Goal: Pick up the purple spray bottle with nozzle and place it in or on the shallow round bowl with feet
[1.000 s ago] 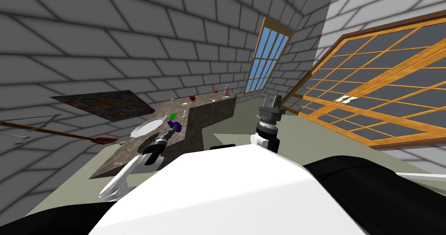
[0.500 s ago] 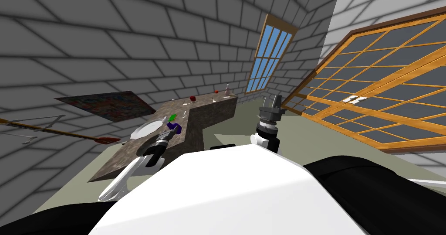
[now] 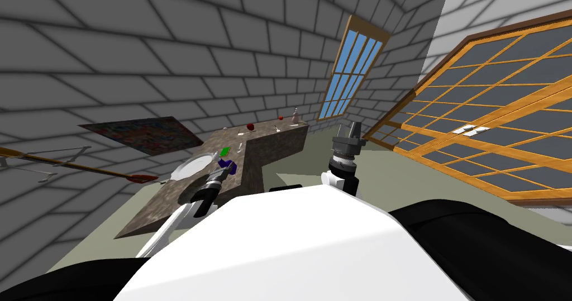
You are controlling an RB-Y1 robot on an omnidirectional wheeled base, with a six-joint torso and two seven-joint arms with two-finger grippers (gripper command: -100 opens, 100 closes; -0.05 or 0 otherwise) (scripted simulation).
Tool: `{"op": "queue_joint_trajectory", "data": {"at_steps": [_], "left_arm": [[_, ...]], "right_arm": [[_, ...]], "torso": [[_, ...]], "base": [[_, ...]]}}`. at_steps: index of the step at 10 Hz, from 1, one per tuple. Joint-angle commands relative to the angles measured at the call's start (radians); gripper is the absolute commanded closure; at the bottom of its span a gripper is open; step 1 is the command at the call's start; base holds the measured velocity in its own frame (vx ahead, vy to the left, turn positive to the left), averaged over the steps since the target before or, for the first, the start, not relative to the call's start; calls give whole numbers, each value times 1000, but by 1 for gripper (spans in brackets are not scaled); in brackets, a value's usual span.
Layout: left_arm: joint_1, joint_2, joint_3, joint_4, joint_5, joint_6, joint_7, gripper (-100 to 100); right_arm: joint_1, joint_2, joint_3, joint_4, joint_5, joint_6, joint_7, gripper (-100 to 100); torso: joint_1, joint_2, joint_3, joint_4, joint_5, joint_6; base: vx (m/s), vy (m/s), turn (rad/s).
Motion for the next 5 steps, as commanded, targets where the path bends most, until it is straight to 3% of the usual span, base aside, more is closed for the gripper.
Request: {"op": "queue_joint_trajectory", "data": {"at_steps": [1, 2, 3, 4, 5], "left_arm": [[17, -30, -17, -35, -19, 11, -16, -100], [29, -45, -28, -60, -29, 20, -24, -100], [25, -36, -20, -47, -23, 13, -18, -100], [27, -37, -21, -50, -24, 14, -20, 100], [26, -37, -21, -50, -24, 14, -20, 100]], "right_arm": [[0, 0, 0, 0, 0, 0, 0, 0], [0, 0, 0, 0, 0, 0, 0, 0], [0, 0, 0, 0, 0, 0, 0, 0], [0, 0, 0, 0, 0, 0, 0, 0], [0, 0, 0, 0, 0, 0, 0, 0]], "torso": [[0, 0, 0, 0, 0, 0], [0, 1, 0, 0, 0, 0], [1, 0, 0, 0, 0, 0], [-1, 2, 1, 0, 0, 0], [-3, 4, 2, 1, -1, 0]], "base": [[65, 80, 60], [75, 99, 43], [36, 46, 0], [6, 8, -2], [3, 6, 6]]}}
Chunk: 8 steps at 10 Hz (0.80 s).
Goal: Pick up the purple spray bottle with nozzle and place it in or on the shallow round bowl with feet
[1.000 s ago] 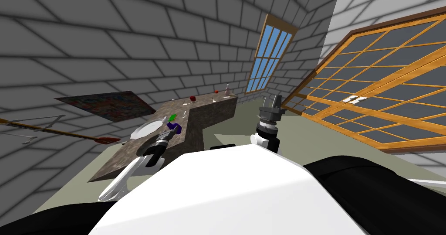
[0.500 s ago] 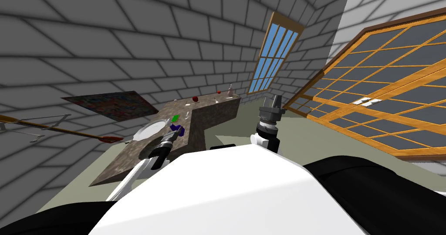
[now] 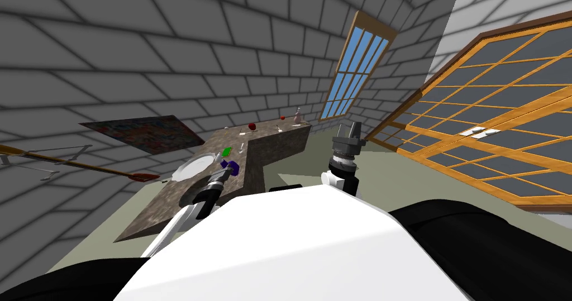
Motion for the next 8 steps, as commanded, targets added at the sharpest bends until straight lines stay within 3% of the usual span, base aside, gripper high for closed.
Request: {"op": "queue_joint_trajectory", "data": {"at_steps": [1, 3, 4, 5, 8], "left_arm": [[0, 0, 0, 0, 0, 0, 0, 100], [0, 0, 0, 0, 0, 0, 0, 100], [0, 0, 0, 0, 0, 0, 0, 0], [-21, 22, 13, 40, 15, -13, 12, 100], [-57, 68, 45, 115, 45, -39, 36, 100]], "right_arm": [[0, 0, 0, 0, 0, 0, 0, 0], [0, 0, 0, 0, 0, 0, 0, 0], [0, 0, 0, 0, 0, 0, 0, 0], [0, 0, 0, 0, 0, 0, 0, 0], [0, 0, 0, 0, 0, 0, 0, 0]], "torso": [[0, 0, 0, 0, 0, 0], [0, 0, 0, 0, 0, 0], [0, 1, 0, 0, 0, 0], [0, 1, 0, 0, 0, 0], [-5, 5, 0, -4, 6, 1]], "base": [[0, 0, 0], [0, 0, 0], [0, 0, 0], [-50, -48, -67], [-89, -99, -53]]}}
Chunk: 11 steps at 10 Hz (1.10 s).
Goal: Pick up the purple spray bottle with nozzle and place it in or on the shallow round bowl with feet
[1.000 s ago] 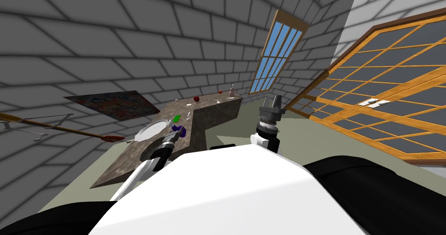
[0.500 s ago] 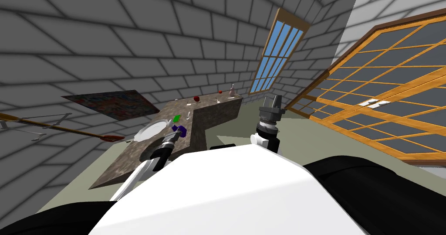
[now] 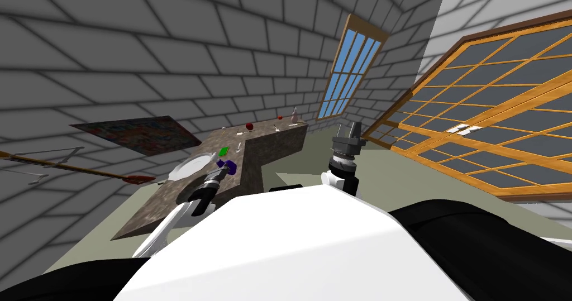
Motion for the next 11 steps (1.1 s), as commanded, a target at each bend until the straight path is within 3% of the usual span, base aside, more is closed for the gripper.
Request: {"op": "queue_joint_trajectory", "data": {"at_steps": [1, 5, 6, 7, 8, 11], "left_arm": [[-19, 25, 13, 43, 17, -12, 14, 100], [-67, 86, 56, 143, 57, -48, 46, 100], [-64, 74, 49, 135, 49, -48, 39, 100], [-65, 75, 50, 139, 50, -50, 41, 0], [-30, 69, 64, 108, 77, -40, 35, 100], [26, 63, 88, 61, 120, -23, 26, 100]], "right_arm": [[0, 0, 0, 0, 0, 0, 0, 0], [0, 0, 0, 0, 0, 0, 0, 0], [0, 0, 0, 0, 0, 0, 0, 0], [0, 0, 0, 0, 0, 0, 0, 0], [0, 0, 0, 0, 0, 0, 0, 0], [0, 0, 0, 0, 0, 0, 0, 0]], "torso": [[0, 0, 0, 0, 0, 0], [2, 0, 0, -1, 1, -1], [2, 0, -1, -1, 1, -1], [4, -2, -2, -1, 1, -1], [6, -4, -3, -2, 2, -1], [-2, 2, 1, -1, 0, -4]], "base": [[-64, -103, -40], [-77, -84, -44], [-29, -35, -1], [-6, -7, 2], [-47, -62, 80], [-81, -117, 112]]}}
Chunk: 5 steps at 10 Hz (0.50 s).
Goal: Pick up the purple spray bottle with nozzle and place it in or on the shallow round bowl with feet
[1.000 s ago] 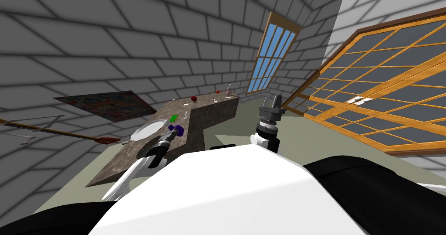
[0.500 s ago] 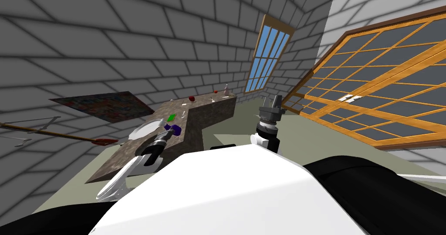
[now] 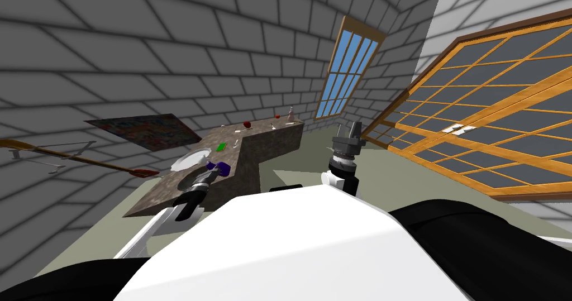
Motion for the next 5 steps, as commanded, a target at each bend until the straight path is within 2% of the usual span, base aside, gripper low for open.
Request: {"op": "queue_joint_trajectory", "data": {"at_steps": [1, 5], "left_arm": [[40, 1, 17, -38, 34, 22, -5, 100], [129, 4, 62, -111, 98, 53, -12, 100]], "right_arm": [[0, 0, 0, 0, 0, 0, 0, 0], [0, 0, 0, 0, 0, 0, 0, 0]], "torso": [[0, 0, 0, 0, 0, 0], [5, 3, 1, 0, 1, -2]], "base": [[-85, -78, 141], [-108, -41, 116]]}}
